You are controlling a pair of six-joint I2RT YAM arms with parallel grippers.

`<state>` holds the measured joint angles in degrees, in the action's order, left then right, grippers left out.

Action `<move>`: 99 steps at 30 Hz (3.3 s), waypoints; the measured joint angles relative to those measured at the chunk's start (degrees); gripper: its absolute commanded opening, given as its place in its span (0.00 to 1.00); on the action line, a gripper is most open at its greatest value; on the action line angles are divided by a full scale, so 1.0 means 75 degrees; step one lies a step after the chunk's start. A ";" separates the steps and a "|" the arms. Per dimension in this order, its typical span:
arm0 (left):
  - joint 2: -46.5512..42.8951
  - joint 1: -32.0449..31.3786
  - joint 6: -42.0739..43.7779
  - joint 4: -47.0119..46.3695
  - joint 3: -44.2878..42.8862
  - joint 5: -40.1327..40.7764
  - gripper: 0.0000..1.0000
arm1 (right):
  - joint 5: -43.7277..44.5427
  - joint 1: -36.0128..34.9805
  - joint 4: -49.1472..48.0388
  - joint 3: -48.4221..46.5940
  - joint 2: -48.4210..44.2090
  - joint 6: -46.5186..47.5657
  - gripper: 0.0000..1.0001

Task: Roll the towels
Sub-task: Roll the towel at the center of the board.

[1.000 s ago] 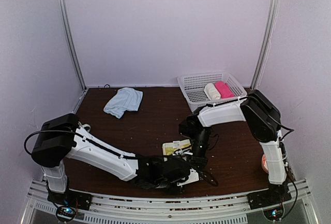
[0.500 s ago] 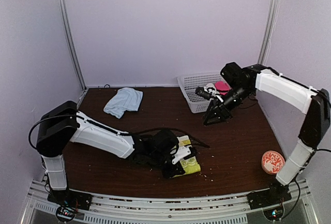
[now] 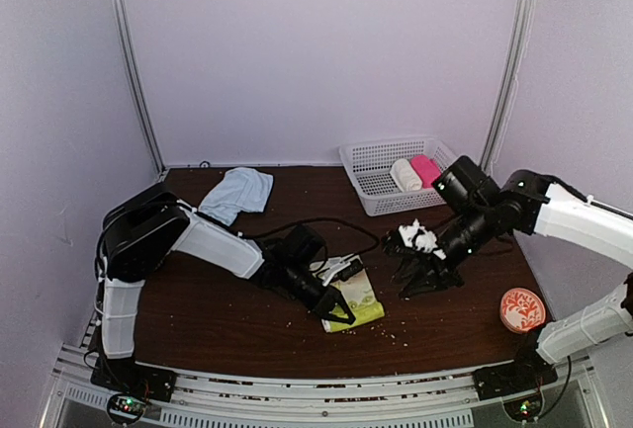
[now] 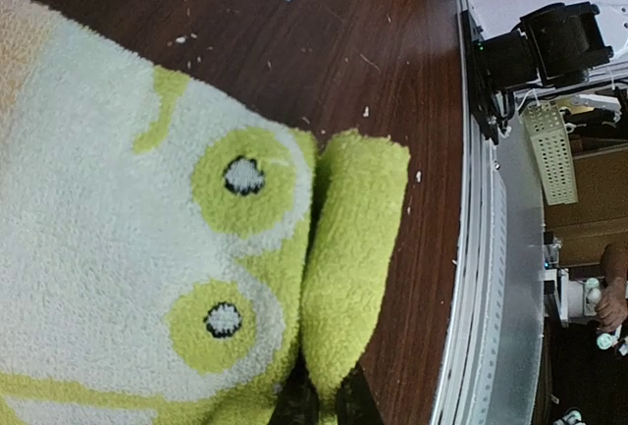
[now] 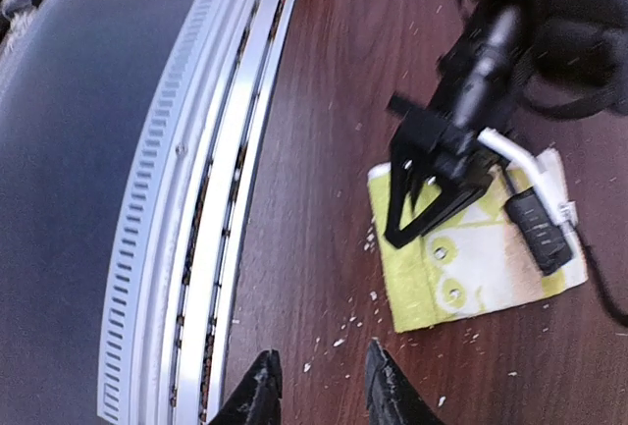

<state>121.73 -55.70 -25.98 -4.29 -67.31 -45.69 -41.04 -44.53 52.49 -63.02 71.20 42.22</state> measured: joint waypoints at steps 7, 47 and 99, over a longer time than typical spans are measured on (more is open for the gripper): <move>0.0192 0.0020 -0.0204 0.0635 -0.0440 -0.0119 0.03 | 0.2264 -0.1230 -0.1600 0.1603 0.0568 -0.0221 0.44; -0.5310 -0.0621 0.1862 0.1617 0.2049 0.4651 0.43 | 0.1029 -0.0632 -0.0734 -0.1192 0.5281 -0.0361 0.00; -0.0921 -0.2311 0.5263 0.2801 -0.0755 0.6411 0.06 | -0.1431 0.0898 0.3185 -0.4179 0.6295 0.0332 0.18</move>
<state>114.83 -73.03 13.50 16.71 -72.97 2.39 -51.77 -37.80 76.38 -94.37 118.41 44.71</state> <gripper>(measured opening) 0.092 0.268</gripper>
